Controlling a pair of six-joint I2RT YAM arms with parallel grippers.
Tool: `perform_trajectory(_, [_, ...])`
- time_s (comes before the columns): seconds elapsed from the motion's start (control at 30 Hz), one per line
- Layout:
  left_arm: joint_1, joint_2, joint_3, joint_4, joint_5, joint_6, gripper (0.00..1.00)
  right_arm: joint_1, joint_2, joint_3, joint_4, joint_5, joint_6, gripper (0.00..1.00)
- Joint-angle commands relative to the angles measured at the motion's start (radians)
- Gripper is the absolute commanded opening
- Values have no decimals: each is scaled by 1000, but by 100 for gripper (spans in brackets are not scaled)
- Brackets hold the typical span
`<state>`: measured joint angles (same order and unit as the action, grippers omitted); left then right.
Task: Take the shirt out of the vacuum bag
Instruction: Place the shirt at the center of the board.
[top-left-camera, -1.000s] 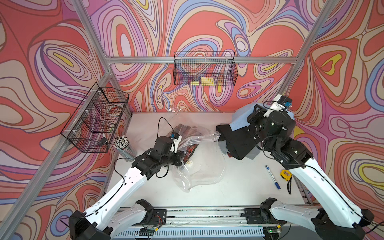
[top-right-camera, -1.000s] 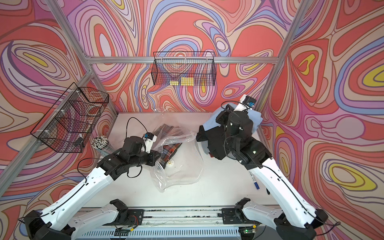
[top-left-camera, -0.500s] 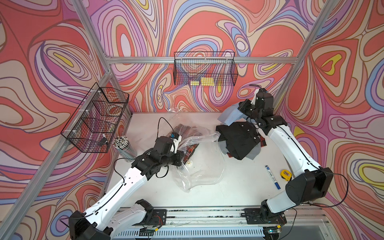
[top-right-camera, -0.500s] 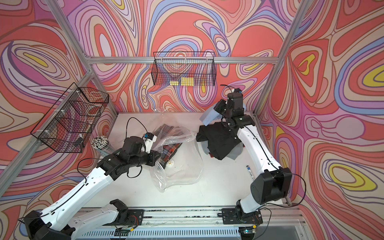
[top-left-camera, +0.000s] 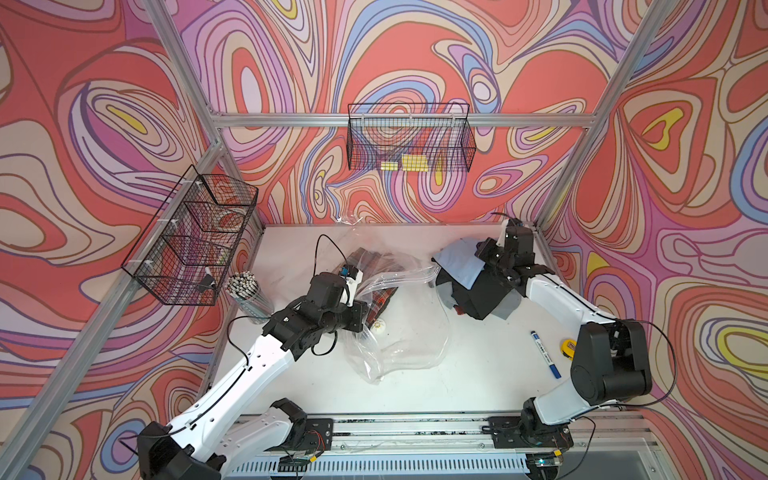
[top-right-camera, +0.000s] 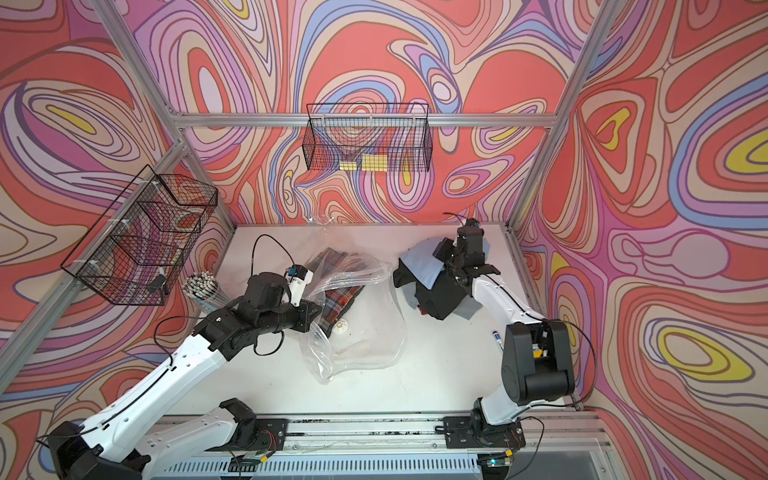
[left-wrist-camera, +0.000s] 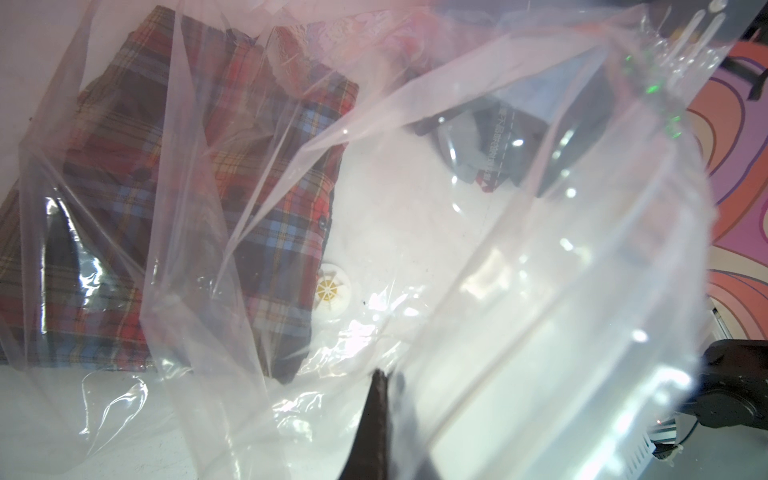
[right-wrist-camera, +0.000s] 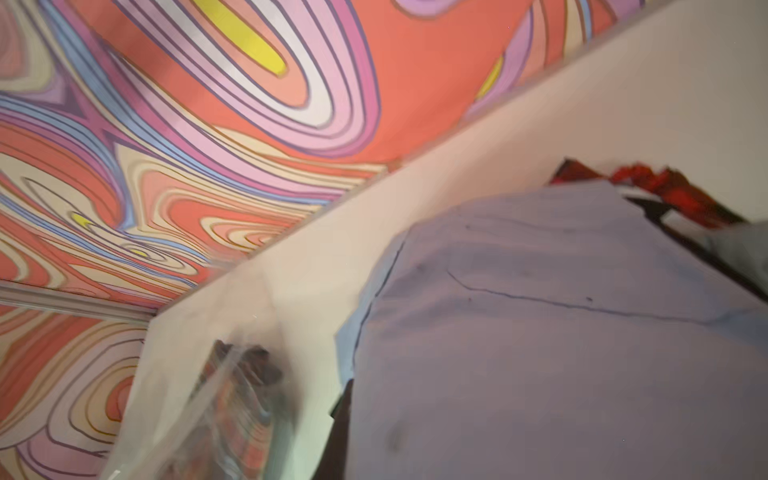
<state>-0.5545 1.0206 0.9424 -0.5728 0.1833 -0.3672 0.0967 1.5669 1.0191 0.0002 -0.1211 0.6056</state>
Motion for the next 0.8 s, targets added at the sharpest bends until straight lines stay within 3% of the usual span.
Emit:
perform_trajectory(0.0, [9, -10, 9, -9, -10, 4, 0, 2, -49, -102, 117, -28, 14, 0])
perform_trajectory(0.2, [10, 1, 15, -12, -1, 4, 0, 3, -93, -266, 163, -43, 48, 1])
perform_trajectory(0.4, [9, -4, 10, -15, -3, 4, 0, 1, -135, -299, 140, -111, 91, 50])
perform_trajectory(0.6, [10, 4, 17, -17, 0, 5, 0, 0, -251, -245, 41, -167, 139, 69])
perform_trajectory(0.77, [10, 3, 17, -16, -2, 5, 0, 1, -407, -188, -113, -142, 152, 83])
